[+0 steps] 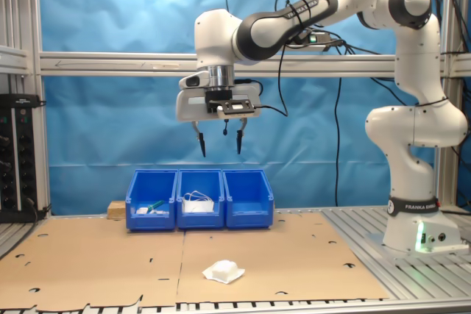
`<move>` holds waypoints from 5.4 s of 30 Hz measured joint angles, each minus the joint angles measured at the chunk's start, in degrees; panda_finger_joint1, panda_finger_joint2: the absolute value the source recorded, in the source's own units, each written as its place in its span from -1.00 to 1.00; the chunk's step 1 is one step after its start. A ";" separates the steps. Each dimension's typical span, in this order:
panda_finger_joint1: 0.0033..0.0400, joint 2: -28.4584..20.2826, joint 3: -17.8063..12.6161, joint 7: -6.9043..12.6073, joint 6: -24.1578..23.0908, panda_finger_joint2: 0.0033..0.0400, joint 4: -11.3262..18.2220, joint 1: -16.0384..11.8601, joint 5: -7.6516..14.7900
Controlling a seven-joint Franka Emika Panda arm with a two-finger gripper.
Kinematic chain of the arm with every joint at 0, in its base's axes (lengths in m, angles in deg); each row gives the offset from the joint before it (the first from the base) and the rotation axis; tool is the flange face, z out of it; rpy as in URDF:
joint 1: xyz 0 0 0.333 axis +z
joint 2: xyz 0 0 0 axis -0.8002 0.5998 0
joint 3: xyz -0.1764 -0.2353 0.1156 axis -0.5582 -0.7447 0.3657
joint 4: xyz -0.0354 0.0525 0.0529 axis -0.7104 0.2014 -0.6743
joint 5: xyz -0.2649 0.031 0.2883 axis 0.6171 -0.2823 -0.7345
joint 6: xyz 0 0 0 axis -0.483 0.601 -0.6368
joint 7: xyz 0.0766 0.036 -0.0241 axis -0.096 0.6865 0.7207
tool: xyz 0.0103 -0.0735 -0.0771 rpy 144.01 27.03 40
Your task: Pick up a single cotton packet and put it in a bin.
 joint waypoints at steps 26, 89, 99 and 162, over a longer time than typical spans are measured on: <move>1.00 0.00 0.00 0.00 0.00 1.00 0.00 0.00 0.00; 1.00 0.00 -0.01 0.00 0.00 1.00 0.00 0.00 0.00; 1.00 0.00 -0.01 0.00 0.00 1.00 0.00 0.00 0.00; 1.00 22.41 7.87 3.36 -2.53 1.00 -3.68 0.08 0.00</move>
